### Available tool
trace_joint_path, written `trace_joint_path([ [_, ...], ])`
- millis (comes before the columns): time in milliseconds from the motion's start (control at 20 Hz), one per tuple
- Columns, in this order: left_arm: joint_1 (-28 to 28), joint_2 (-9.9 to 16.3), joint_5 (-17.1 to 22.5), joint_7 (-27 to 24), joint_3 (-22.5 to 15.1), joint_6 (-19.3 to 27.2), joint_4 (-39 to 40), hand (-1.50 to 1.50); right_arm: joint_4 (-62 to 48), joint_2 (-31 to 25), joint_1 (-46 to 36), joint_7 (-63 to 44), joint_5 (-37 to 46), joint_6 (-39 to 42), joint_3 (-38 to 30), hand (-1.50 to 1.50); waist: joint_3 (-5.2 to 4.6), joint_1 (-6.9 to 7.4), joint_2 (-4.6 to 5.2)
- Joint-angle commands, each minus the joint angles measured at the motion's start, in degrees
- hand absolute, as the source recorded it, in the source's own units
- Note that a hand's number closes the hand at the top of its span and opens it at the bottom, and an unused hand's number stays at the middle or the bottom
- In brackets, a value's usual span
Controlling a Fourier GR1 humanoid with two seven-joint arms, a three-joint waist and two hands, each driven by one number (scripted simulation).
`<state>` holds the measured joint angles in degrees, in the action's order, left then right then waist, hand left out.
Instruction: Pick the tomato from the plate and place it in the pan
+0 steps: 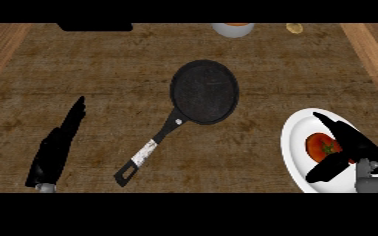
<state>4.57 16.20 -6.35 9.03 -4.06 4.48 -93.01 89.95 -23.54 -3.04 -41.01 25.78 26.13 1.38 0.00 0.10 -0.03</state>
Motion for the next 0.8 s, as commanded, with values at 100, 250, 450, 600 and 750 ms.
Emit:
trace_joint_path([
  [100,-3.8,-0.8,0.3,-2.0,2.9,-2.2,5.2,0.0,-8.8,2.3,-4.5,8.2,3.1,-4.4,-2.0,1.5,0.01,0.09,0.1],
  [250,4.6,-2.1,-2.0,-4.0,1.1,-1.7,-0.8,0.0,-2.0,4.7,1.0,5.8,1.5,-4.0,-2.8,1.5,0.0,0.03,-0.02],
  [450,-3.1,-2.5,-1.8,2.5,2.5,-3.0,0.8,0.0,-7.0,5.6,0.9,11.5,1.1,-4.1,-3.5,1.5,0.02,-0.1,0.03],
  [600,0.6,-2.4,-2.8,-1.4,2.5,-2.7,0.2,0.0,1.2,11.1,7.0,0.2,7.6,-8.7,2.2,1.5,-0.02,-0.35,-0.09],
  [750,0.7,-2.0,-2.2,-2.5,3.7,-2.8,3.0,0.0,6.9,14.5,11.8,-11.2,14.1,-12.3,5.9,1.5,-0.16,-1.2,-0.21],
])
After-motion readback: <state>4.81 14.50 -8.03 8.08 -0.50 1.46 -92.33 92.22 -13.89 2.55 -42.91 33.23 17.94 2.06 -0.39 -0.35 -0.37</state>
